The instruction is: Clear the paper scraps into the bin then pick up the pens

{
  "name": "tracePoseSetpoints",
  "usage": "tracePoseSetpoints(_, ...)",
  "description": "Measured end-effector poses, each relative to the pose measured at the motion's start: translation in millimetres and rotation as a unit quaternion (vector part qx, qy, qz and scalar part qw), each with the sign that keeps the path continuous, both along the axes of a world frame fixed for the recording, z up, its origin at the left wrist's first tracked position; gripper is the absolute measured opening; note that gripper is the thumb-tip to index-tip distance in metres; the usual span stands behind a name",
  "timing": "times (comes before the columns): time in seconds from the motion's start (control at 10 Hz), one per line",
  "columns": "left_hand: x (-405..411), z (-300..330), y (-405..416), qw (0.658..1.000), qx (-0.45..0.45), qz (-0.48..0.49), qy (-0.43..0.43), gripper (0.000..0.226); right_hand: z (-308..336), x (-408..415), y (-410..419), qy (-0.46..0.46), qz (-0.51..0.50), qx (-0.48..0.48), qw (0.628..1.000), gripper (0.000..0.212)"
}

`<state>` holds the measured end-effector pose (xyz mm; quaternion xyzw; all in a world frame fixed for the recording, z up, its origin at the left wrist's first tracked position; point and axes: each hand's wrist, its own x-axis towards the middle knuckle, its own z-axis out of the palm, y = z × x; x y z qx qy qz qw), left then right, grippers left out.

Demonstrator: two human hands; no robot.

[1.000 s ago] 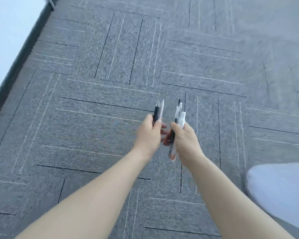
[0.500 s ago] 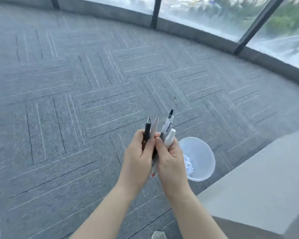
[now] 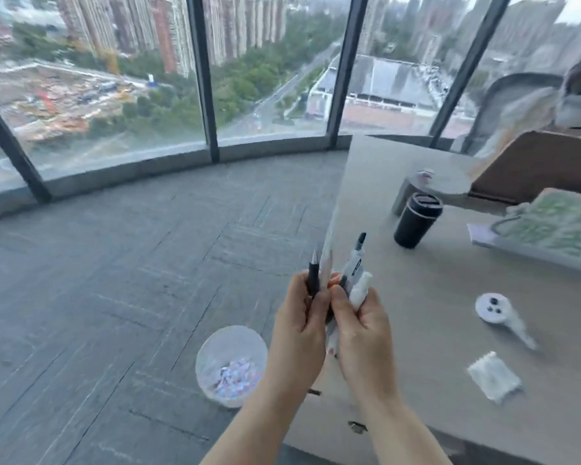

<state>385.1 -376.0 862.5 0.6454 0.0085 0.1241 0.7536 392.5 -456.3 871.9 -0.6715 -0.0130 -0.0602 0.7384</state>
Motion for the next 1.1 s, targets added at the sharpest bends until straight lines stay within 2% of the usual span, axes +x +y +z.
tracePoseSetpoints(0.1,29.9,6.8,-52.6,0.999,-0.012,-0.036,0.004,0.010,-0.5,26.8,-51.1,-0.028,-0.048,-0.029,0.998,0.012)
tracePoseSetpoints(0.3,75.8,-21.1,-102.0,0.998,-0.038,-0.019,0.049,0.015,-46.6,76.9,-93.0,0.029,-0.048,0.026,0.998,0.008)
tracePoseSetpoints(0.4,88.8,-41.5,-105.7,0.995,-0.043,0.009,0.086,0.018,-65.1,89.8,-95.1,0.060,-0.012,0.033,0.998,0.012)
tracePoseSetpoints(0.5,94.5,-57.9,-107.6,0.993,-0.007,0.031,0.113,0.020,-78.0,94.8,-96.7,0.089,-0.003,0.004,0.996,0.035)
tracePoseSetpoints(0.7,97.6,-73.3,-106.8,0.989,0.016,0.042,0.144,0.018,-87.1,96.1,-97.4,0.125,0.001,0.006,0.992,0.016)
tracePoseSetpoints(0.8,101.8,-70.4,-102.3,0.990,0.000,0.032,0.141,0.016,-85.4,97.0,-95.7,0.111,0.004,0.004,0.994,0.014)
tracePoseSetpoints(0.9,103.0,-67.0,-96.5,0.992,-0.001,0.042,0.118,0.021,-79.7,98.0,-102.4,0.107,-0.002,0.003,0.994,0.022)
tracePoseSetpoints(1.0,108.7,-71.5,-80.6,0.993,0.037,0.044,0.099,0.026,-72.4,100.1,-109.0,0.107,-0.054,0.017,0.993,0.025)
tracePoseSetpoints(1.1,113.1,-67.8,-69.6,0.991,0.040,0.052,0.118,0.029,-62.0,97.0,-121.7,0.103,-0.129,0.018,0.986,0.026)
